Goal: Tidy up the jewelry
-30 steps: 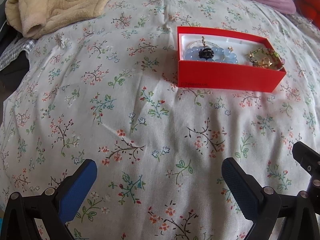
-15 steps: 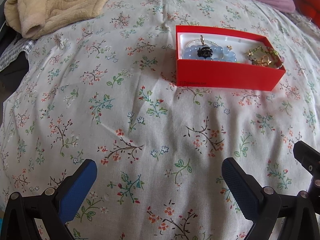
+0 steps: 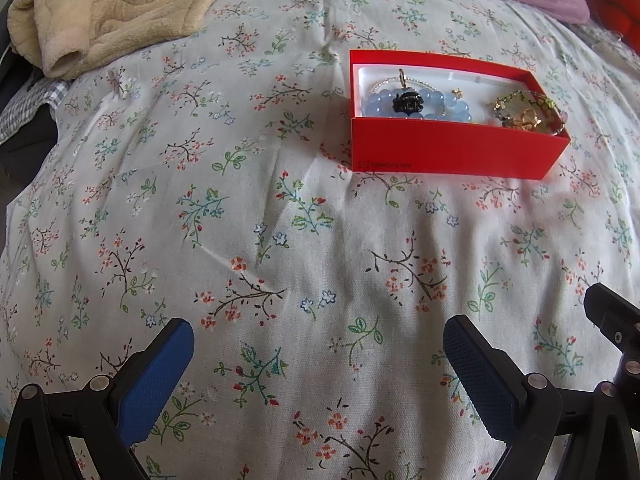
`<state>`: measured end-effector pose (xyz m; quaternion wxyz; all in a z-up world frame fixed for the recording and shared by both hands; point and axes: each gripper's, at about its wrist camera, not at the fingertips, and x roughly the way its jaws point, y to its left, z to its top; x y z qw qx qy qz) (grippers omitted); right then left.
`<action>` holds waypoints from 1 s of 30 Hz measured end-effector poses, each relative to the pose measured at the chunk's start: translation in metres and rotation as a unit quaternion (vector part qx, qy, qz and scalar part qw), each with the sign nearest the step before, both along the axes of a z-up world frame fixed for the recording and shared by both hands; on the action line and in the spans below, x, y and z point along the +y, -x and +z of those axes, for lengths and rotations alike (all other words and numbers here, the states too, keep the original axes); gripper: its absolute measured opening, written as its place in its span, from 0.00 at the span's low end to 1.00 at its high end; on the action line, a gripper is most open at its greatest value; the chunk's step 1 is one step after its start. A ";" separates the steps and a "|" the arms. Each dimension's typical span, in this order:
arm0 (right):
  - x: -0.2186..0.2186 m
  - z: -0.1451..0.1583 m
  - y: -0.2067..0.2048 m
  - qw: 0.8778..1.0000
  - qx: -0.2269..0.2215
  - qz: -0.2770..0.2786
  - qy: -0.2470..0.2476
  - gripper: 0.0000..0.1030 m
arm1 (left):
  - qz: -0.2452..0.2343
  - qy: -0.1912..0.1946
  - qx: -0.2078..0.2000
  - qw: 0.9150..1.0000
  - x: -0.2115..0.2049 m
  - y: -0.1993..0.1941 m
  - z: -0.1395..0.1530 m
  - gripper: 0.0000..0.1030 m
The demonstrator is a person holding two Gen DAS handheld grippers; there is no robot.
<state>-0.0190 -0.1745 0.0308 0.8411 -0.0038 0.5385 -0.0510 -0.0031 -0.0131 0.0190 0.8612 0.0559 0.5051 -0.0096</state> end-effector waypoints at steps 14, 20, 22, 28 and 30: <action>0.000 0.000 0.000 1.000 0.000 0.000 0.000 1.00 | 0.000 0.000 0.000 1.000 0.000 0.000 0.000 0.99; 0.000 0.000 0.000 1.000 0.000 0.000 0.001 1.00 | 0.000 0.000 0.001 1.000 0.000 0.000 0.000 0.99; 0.000 0.000 0.000 1.000 0.000 0.000 0.000 1.00 | -0.001 -0.001 0.000 1.000 0.000 0.001 0.000 0.99; -0.002 -0.004 0.000 1.000 0.002 -0.001 0.000 1.00 | -0.009 -0.007 -0.005 1.000 -0.003 0.001 -0.002 0.99; -0.004 -0.010 -0.003 1.000 -0.001 -0.002 0.004 1.00 | -0.010 0.005 -0.010 1.000 -0.001 -0.005 -0.010 0.99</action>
